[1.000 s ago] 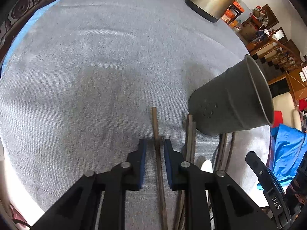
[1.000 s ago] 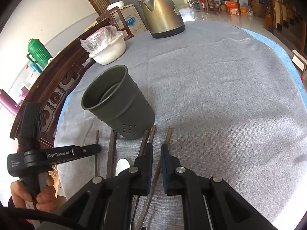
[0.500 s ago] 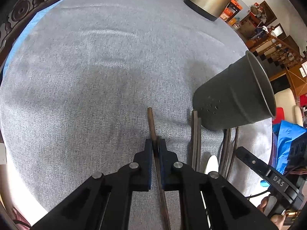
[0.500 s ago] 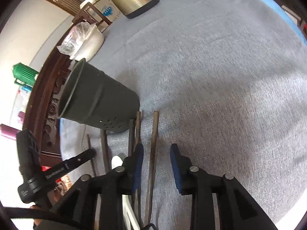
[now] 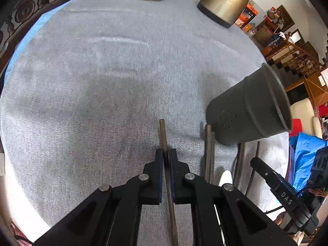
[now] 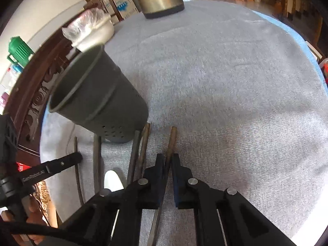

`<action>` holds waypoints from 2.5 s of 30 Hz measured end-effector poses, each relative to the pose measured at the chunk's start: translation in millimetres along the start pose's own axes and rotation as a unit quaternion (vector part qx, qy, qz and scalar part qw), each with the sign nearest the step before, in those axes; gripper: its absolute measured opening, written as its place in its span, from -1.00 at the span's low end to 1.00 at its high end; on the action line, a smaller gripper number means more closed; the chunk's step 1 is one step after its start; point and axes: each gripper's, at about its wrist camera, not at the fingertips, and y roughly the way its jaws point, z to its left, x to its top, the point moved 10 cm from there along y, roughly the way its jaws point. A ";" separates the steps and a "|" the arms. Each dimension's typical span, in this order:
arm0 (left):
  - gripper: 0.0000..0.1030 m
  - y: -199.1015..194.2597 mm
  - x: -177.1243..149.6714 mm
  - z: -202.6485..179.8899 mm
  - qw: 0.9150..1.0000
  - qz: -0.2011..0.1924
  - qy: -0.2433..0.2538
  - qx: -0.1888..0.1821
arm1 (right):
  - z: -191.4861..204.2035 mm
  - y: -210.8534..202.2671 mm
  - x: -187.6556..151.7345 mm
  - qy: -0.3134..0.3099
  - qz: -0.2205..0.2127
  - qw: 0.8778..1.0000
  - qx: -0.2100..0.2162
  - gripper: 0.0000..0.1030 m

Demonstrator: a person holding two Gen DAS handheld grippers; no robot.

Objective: Organize utensils
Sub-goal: 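Close the right tool on one chopstick while the left tool closes on another, then lift the chopsticks upright with both tools and carry them over the grey cup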

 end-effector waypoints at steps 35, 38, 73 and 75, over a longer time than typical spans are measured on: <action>-0.90 -172.7 51.5 -73.5 0.970 -0.221 0.078 -0.067 | 1.3 4.2 8.9 0.022 0.062 0.997 0.034 -0.49; -0.90 -179.4 48.5 -77.2 0.967 -0.231 0.086 -0.066 | 5.0 16.0 8.6 -0.006 0.063 0.998 -0.004 -0.49; -0.90 -256.5 80.8 -108.4 0.915 -0.376 0.104 -0.102 | 85.5 -224.4 133.0 0.015 -0.502 0.860 0.093 -0.88; -0.90 -255.5 83.9 -109.9 0.914 -0.377 0.104 -0.106 | 91.5 -212.9 143.7 0.020 -0.497 0.863 0.090 -0.88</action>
